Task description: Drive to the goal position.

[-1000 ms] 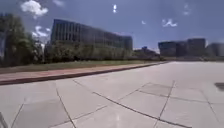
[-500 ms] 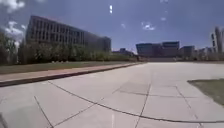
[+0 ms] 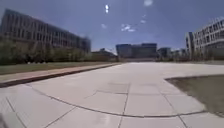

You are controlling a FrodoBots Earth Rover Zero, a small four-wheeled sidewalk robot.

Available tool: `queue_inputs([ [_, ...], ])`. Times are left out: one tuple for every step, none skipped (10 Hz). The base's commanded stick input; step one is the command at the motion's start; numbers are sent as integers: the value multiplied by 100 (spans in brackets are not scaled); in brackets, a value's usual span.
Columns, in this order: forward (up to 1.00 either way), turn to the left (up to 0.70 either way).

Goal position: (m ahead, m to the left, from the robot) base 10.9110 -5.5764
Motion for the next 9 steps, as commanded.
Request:
queue_inputs([
  [50, 0],
  [50, 0],
  [50, 0],
  [50, 0],
  [50, 0],
  [50, 0],
  [50, 0],
  [50, 0],
  [50, 0],
])
